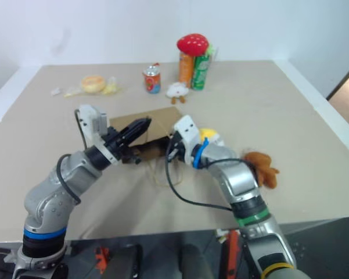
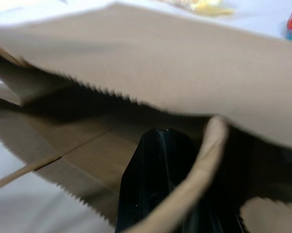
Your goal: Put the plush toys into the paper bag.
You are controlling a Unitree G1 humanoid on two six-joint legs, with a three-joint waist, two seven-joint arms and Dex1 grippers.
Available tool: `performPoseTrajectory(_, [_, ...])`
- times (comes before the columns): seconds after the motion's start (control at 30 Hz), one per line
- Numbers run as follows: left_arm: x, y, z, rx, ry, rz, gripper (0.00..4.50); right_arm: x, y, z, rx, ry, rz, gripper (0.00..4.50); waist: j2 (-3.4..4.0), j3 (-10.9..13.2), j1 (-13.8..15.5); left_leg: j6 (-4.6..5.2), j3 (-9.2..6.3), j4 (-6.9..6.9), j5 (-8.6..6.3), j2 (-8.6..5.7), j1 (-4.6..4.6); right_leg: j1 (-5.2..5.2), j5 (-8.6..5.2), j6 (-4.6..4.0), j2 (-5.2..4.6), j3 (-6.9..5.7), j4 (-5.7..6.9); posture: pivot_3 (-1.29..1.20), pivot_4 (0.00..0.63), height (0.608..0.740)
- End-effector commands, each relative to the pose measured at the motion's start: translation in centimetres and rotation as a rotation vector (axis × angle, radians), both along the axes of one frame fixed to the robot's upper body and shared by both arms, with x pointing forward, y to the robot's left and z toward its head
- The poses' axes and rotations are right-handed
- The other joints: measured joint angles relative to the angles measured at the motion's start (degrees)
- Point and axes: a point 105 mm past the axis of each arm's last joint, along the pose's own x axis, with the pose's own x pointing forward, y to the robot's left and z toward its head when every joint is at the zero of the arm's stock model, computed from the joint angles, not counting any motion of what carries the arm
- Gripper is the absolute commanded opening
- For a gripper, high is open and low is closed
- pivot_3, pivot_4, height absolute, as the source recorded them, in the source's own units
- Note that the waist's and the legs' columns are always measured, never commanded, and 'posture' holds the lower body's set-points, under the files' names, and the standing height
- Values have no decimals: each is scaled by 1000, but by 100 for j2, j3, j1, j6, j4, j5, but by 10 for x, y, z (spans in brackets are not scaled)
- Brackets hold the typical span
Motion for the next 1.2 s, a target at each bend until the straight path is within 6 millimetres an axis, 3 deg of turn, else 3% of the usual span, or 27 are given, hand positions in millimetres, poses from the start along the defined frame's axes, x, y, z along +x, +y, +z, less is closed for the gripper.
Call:
performPoseTrajectory(0.03, [2,8,30,-26,-131,67,0,-3,8,-10,-39,-65,-21,71,0,0,0,0,0,-2,0,0,0,-1,0,0,0,1,0,0,150,740])
performPoseTrajectory(0.27, [4,6,57,-60,-218,75,0,-1,5,-24,-33,-65,-87,71,0,0,-7,-3,0,-1,2,0,2,0,1,2,3,3,0,0,150,740])
performPoseTrajectory(0.7, [-21,-8,97,0,-471,-14,0,4,-1,-22,2,-45,-128,71,0,0,-36,-3,-2,-4,2,2,0,-1,1,2,10,8,0,0,150,740])
performPoseTrajectory(1.07, [-25,-12,85,73,-510,-27,0,4,0,-21,-6,-41,-101,71,0,0,-70,-3,-2,-7,2,2,1,-2,1,2,11,10,0,0,150,740])
performPoseTrajectory(1.2, [-16,-3,67,99,-454,27,0,2,2,-18,-1,-47,-69,71,0,0,-83,-3,-1,-7,2,2,2,-2,1,2,11,12,0,0,150,740])
